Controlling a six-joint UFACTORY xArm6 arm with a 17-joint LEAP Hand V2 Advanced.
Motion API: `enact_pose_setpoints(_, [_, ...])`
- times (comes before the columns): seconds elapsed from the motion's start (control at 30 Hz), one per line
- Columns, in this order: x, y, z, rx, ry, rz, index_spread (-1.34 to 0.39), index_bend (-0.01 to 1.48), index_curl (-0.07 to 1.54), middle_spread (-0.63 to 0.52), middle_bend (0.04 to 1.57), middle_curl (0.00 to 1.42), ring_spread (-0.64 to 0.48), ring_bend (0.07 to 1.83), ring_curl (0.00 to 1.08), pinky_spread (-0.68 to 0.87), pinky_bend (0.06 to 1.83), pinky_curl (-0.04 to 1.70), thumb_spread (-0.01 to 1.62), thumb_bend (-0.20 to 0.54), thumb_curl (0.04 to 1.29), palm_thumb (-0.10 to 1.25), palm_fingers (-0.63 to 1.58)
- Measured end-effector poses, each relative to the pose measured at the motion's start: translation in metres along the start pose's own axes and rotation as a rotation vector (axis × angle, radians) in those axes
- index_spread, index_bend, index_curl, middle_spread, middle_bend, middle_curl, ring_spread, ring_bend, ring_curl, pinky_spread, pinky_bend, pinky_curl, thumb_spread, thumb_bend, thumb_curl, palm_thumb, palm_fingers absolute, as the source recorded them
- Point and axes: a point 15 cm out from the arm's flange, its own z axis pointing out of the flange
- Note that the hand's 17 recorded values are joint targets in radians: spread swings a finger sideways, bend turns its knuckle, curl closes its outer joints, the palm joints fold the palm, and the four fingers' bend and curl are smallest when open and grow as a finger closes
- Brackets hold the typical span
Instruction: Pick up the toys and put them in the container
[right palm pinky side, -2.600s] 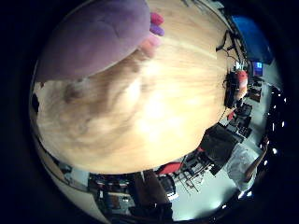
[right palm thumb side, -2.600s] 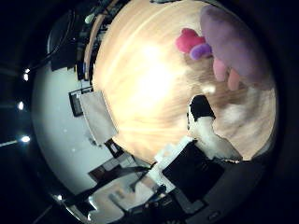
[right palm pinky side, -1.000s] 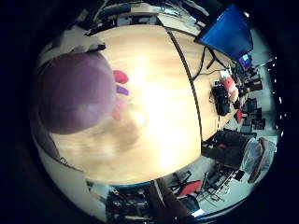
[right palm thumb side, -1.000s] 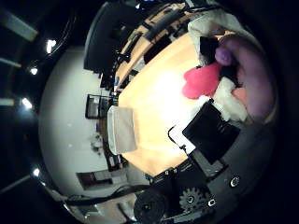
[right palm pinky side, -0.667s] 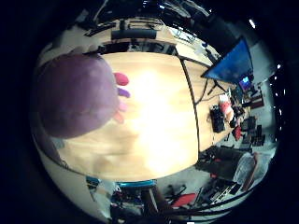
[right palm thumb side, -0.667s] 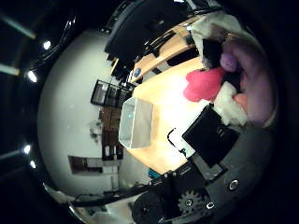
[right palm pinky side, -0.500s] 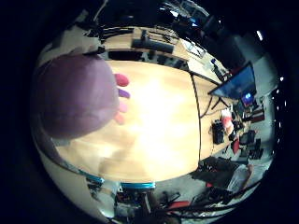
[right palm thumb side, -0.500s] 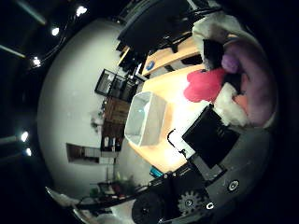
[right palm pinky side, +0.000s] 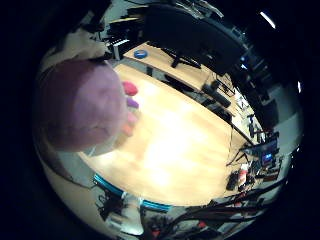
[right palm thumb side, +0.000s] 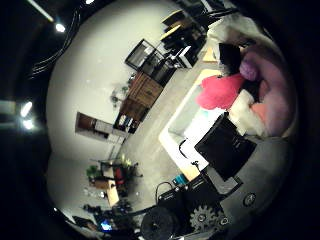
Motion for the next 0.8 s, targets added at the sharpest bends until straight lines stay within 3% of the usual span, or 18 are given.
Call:
enact_pose_setpoints(0.57, [-0.086,-0.006,0.064,-0.107,-0.110,-0.142,-0.36,1.12,1.13,-0.35,1.17,1.21,-0.30,1.40,0.98,-0.19,1.57,0.75,1.06,-0.001,1.17,1.08,0.88])
enact_pose_setpoints(0.8, [-0.097,-0.010,0.079,-0.125,-0.122,-0.143,-0.36,1.11,1.13,-0.34,1.17,1.21,-0.31,1.39,0.99,-0.19,1.55,0.77,1.06,-0.002,1.19,1.08,0.89])
